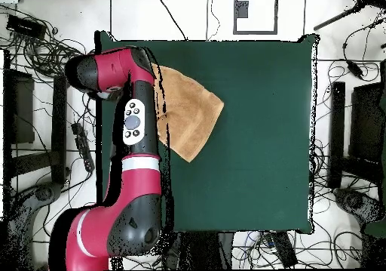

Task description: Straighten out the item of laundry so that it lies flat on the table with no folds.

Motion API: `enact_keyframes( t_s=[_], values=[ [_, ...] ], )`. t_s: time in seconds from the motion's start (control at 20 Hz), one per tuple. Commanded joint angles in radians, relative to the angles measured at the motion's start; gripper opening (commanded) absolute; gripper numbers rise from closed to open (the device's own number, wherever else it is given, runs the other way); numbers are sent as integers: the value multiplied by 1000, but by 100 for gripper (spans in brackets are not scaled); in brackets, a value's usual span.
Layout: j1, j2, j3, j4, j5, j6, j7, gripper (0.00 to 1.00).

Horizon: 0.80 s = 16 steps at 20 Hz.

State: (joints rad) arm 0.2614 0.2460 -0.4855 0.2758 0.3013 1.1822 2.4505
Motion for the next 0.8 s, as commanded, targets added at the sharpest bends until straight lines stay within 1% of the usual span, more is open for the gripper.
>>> enact_keyframes(
  t_s=[0.05,0.5,0.8],
  values=[
    [34,28,102,70,102,110,250,0],
    [45,16,108,95,181,127,291,0],
    [41,34,86,72,222,149,294,0]
  ],
)
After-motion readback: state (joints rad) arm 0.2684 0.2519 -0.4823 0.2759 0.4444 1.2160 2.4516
